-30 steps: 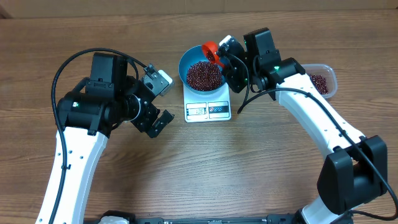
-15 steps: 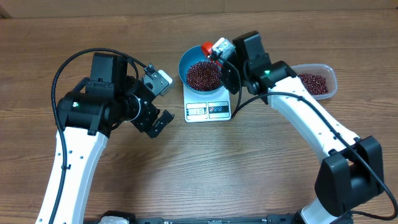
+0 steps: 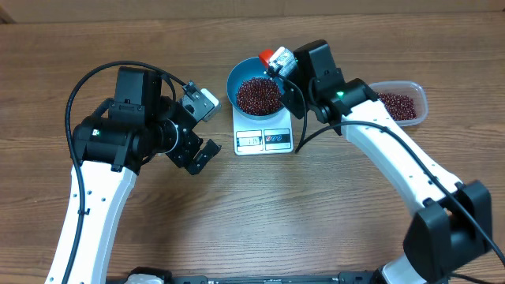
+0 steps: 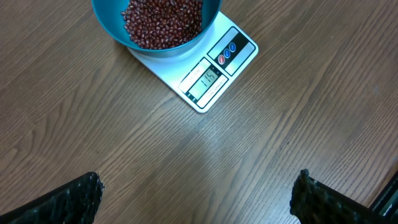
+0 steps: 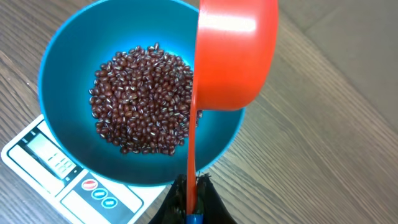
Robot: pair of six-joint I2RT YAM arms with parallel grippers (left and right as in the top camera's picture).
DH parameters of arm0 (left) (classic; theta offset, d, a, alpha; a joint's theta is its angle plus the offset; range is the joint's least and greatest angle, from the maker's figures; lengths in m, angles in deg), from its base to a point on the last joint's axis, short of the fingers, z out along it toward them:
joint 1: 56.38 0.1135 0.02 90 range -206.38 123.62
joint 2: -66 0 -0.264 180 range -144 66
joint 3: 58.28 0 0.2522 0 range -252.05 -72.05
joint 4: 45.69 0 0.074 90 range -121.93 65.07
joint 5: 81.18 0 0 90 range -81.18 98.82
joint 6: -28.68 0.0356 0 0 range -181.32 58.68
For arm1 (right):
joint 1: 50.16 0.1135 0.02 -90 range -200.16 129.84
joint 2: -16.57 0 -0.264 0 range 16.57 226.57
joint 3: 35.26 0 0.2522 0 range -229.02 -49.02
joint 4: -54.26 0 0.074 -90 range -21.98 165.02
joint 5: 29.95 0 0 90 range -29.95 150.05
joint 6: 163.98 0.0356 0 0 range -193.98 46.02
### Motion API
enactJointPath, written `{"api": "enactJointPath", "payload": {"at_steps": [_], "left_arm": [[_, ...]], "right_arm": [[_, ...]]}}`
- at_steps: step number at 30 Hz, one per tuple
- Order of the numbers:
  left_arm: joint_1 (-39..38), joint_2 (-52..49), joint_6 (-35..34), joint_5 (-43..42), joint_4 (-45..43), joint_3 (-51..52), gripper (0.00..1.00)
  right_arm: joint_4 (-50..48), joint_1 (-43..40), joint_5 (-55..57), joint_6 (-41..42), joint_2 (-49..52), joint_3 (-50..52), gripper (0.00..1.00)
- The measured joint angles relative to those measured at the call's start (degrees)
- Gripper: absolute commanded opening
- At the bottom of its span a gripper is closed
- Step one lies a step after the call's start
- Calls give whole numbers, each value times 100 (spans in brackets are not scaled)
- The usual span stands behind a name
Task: Scoop item into bowl and weigh 150g on scale
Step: 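Carry the empty scoop right and lower it into the bean tub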
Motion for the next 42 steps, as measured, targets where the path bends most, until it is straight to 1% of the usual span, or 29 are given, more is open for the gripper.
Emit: {"api": "enactJointPath", "payload": {"at_steps": [4,7,11,13,16,21,25,29,32,36,42], "left_arm": [[0,0,0,0,0,0,100],[0,0,0,0,0,0,100],[0,0,0,0,0,0,100],[0,0,0,0,0,0,100],[0,0,0,0,-4,0,100],[0,0,0,0,0,0,100],[0,0,0,0,-2,0,100],[0,0,0,0,0,0,100],[0,0,0,0,0,0,100],[0,0,0,0,0,0,100],[0,0,0,0,0,0,100]], "right_arm": [[162,-11,13,240,-321,-2,3],[551,-72,59,597,-514,-20,4],[1639,-382,450,1178,-584,-85,4],[2374,-612,708,1438,-579,-168,4],[3346,-999,1021,1810,-579,-577,4],[4151,-1655,1123,2238,-579,-1578,4],[4767,-2310,946,2393,-540,-2076,4],[4948,-2721,872,2430,-284,-2210,4],[5010,-2876,828,2398,142,-2216,4],[4951,-2933,787,2326,835,-2216,4],[4843,-2933,763,2267,1556,-2216,4]]}}
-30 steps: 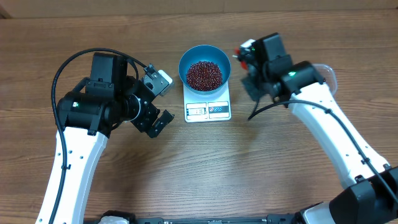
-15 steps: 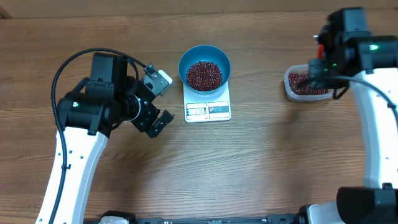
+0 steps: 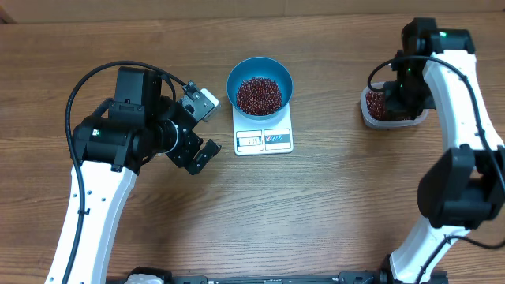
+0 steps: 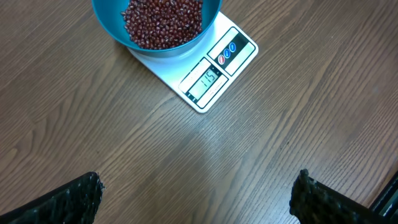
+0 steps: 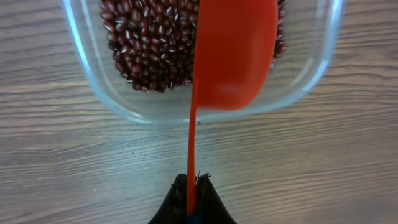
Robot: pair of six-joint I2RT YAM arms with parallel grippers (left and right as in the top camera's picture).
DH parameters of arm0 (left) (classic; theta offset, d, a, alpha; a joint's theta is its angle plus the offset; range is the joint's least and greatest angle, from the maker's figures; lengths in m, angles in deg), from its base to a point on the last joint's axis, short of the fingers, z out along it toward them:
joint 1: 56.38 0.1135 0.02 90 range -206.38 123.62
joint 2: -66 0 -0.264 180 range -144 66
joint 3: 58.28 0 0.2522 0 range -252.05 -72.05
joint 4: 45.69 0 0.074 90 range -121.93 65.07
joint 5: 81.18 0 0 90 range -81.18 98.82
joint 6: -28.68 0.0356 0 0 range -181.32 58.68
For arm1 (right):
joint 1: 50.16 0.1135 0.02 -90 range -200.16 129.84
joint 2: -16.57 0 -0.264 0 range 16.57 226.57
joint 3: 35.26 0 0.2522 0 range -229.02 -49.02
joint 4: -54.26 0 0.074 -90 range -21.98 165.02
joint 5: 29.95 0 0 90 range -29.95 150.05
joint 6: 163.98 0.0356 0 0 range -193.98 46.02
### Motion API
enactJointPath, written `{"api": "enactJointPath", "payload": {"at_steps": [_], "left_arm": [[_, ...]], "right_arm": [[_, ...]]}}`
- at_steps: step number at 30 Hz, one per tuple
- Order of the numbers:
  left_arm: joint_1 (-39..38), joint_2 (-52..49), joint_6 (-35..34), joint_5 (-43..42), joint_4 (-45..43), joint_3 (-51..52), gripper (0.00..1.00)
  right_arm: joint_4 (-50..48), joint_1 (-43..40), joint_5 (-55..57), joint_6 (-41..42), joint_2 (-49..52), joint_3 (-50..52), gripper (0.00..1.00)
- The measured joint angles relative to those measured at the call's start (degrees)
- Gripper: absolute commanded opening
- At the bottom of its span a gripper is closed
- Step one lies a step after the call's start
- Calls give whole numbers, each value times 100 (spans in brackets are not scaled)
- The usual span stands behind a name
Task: Scoop item into bowl and weigh 150g on scale
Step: 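Carry the empty scoop right and lower it into the bean tub, then dip the red scoop into the beans in the tub with the right gripper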
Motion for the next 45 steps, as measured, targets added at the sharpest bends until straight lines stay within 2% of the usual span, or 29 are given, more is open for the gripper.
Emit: {"api": "enactJointPath", "payload": {"at_steps": [9,34,45], "left_arm": [[0,0,0,0,0,0,100],[0,0,0,0,0,0,100],[0,0,0,0,0,0,100]], "right_arm": [[-221,0,28,-2,522,0,4],[-507,-9,667,0,557,0,4],[-439,-22,101,-326,737,0,4]]}}
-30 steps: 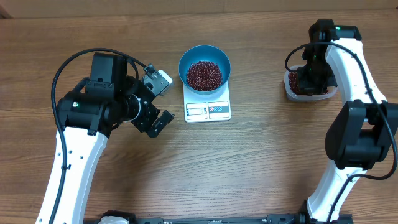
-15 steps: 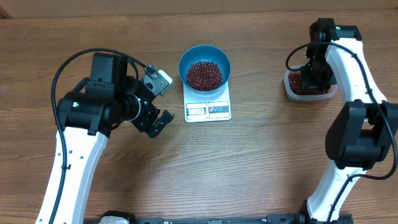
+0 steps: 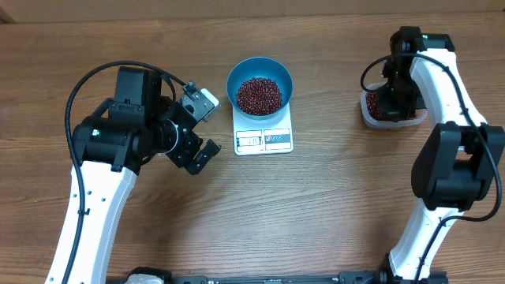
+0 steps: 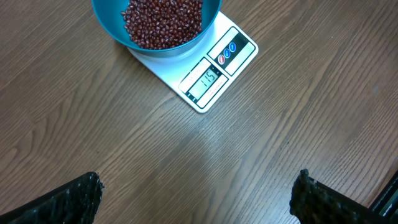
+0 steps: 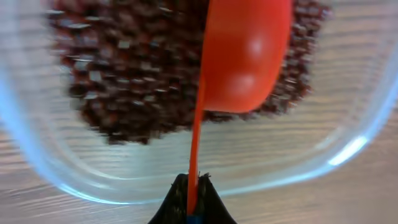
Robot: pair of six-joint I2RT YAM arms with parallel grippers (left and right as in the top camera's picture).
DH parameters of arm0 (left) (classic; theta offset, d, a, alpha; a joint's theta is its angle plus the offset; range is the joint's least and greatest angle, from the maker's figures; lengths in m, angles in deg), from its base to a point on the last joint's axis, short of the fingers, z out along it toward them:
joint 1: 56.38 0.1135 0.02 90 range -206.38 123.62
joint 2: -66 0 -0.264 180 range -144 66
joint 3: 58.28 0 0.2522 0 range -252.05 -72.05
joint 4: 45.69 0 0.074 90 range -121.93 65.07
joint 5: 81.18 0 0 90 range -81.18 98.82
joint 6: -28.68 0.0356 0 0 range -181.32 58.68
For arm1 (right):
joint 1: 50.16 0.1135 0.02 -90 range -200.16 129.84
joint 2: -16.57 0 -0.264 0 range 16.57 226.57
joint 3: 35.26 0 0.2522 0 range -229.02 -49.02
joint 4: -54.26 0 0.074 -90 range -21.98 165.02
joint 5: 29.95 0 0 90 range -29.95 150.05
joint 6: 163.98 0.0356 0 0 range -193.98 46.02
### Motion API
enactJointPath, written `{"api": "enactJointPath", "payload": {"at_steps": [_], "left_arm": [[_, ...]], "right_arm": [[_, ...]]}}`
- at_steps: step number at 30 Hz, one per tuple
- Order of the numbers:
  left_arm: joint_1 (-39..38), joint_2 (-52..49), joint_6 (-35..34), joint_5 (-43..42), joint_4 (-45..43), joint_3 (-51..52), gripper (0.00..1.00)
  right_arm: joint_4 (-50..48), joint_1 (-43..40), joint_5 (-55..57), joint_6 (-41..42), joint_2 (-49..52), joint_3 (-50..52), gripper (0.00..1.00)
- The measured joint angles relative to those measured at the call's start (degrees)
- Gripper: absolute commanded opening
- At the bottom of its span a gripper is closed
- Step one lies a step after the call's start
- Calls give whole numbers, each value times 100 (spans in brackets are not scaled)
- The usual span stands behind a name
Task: Scoop item into bowl and weigh 150g on scale
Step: 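Dip the red scoop into the beans in the tub with the right gripper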
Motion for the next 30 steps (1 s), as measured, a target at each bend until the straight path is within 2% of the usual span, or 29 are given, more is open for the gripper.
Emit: {"api": "enactJointPath", "payload": {"at_steps": [19,30], "left_arm": [[0,0,0,0,0,0,100],[0,0,0,0,0,0,100]], "right_arm": [[184,-262,-1764,-494,0,-11,4],[256,-1397,-3532,-984,11,-11,4]]}}
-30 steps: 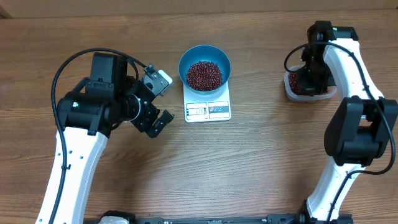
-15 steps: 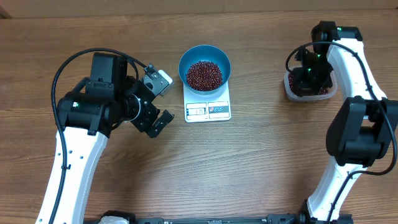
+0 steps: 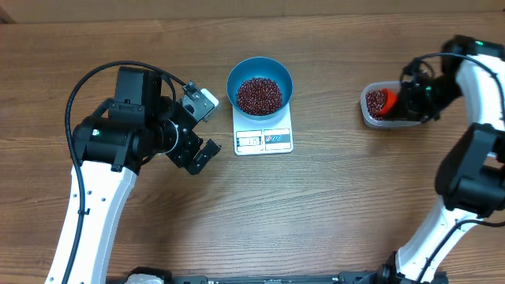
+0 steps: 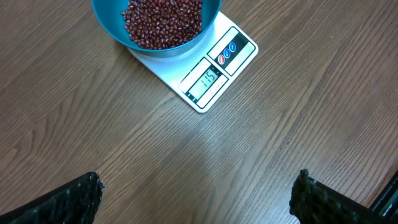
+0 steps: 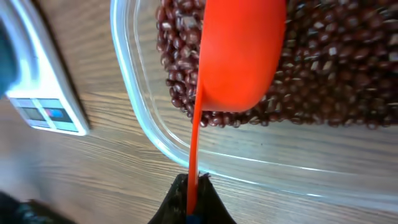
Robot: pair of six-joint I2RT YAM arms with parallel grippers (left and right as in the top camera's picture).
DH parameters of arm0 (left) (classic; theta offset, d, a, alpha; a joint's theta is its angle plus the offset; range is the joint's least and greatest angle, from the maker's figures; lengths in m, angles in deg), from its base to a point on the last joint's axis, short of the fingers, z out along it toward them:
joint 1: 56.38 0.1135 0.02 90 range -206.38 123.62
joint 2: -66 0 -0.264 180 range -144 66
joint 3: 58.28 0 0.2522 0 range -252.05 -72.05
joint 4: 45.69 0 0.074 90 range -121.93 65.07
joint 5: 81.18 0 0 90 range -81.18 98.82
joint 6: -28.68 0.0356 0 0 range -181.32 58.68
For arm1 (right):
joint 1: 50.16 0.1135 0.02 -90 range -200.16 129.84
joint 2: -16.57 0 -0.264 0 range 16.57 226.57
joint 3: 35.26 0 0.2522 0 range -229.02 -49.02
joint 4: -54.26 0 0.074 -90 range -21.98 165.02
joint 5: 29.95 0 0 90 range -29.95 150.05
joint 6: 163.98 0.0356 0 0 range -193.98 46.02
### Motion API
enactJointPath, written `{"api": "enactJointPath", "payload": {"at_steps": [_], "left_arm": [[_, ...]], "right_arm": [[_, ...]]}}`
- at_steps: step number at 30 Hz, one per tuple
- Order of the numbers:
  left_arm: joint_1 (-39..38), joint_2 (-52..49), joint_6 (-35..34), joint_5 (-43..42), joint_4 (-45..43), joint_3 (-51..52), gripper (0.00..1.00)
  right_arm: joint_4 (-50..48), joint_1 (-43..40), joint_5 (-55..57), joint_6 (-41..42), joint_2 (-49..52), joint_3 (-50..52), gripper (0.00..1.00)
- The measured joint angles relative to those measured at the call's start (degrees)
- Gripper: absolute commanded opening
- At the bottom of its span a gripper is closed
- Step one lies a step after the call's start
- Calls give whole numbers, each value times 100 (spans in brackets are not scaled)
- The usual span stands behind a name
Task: Scoop item into bowl and weigh 150g on scale
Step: 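Dip the red scoop into the beans in the tub with the right gripper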
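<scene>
A blue bowl [image 3: 259, 83] of red beans [image 3: 259, 94] sits on a white scale [image 3: 263, 138] at the table's middle back; its display [image 4: 206, 79] reads about 115. My right gripper [image 5: 192, 186] is shut on the handle of an orange scoop [image 5: 239, 56], whose cup is down among the beans in a clear plastic container [image 5: 143, 124] at the far right [image 3: 383, 105]. My left gripper [image 4: 198, 193] hangs open over bare table, near the scale, with nothing between its fingers [image 4: 68, 199].
The wooden table [image 3: 316, 205] stretches wide in front of the scale. The left arm's body [image 3: 134, 130] stands left of the scale, the right arm [image 3: 473, 134] runs along the right edge. Black cables loop over both arms.
The right wrist has turned, so the scoop now enters the container from its right side and shows orange in the overhead view. The left arm, bowl and scale have not moved.
The scoop was first held tipped over the blue bowl on the scale. Then it was over the clear container at the far right, then down among the beans there, where it still is at a new angle. The scale's display kept about 115.
</scene>
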Motion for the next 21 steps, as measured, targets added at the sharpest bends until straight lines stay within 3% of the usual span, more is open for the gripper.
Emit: {"api": "enactJointPath", "payload": {"at_steps": [11,21], "left_arm": [[0,0,0,0,0,0,100],[0,0,0,0,0,0,100]], "right_arm": [[188,-977,-1113,-553,0,219,4],[629,-1386,-1716,-1049,0,240,4]]}}
